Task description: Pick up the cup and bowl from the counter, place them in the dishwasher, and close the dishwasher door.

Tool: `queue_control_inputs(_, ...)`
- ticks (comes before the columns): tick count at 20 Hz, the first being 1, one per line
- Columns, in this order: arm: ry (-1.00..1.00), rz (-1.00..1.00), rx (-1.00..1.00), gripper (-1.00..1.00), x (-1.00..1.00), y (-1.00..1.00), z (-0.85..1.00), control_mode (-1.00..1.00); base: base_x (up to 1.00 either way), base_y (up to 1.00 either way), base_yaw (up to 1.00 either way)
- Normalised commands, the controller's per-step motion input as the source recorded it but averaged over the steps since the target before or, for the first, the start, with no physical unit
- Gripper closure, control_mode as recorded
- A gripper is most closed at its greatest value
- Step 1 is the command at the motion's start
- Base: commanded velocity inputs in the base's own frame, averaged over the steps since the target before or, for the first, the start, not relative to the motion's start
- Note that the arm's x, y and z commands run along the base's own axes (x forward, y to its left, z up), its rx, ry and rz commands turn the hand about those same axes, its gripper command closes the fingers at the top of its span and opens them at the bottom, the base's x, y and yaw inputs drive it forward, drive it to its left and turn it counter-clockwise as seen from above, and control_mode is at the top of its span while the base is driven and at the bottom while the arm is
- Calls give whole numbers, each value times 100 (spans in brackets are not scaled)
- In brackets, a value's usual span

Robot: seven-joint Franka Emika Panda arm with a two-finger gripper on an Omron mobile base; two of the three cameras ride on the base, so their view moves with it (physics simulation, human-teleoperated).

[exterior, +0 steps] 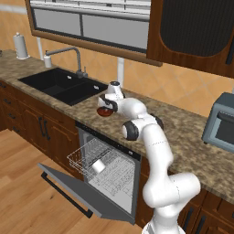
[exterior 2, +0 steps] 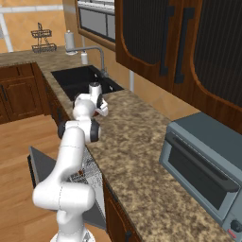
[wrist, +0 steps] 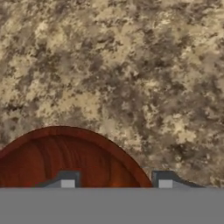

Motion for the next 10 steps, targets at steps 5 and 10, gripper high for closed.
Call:
queue_control_inputs(5,0,-3,4,100,-4,0,-9,-100,0,0,0)
queue_control_inputs(10,-1,-6,3,100,-83,2,45,-100,0,0,0)
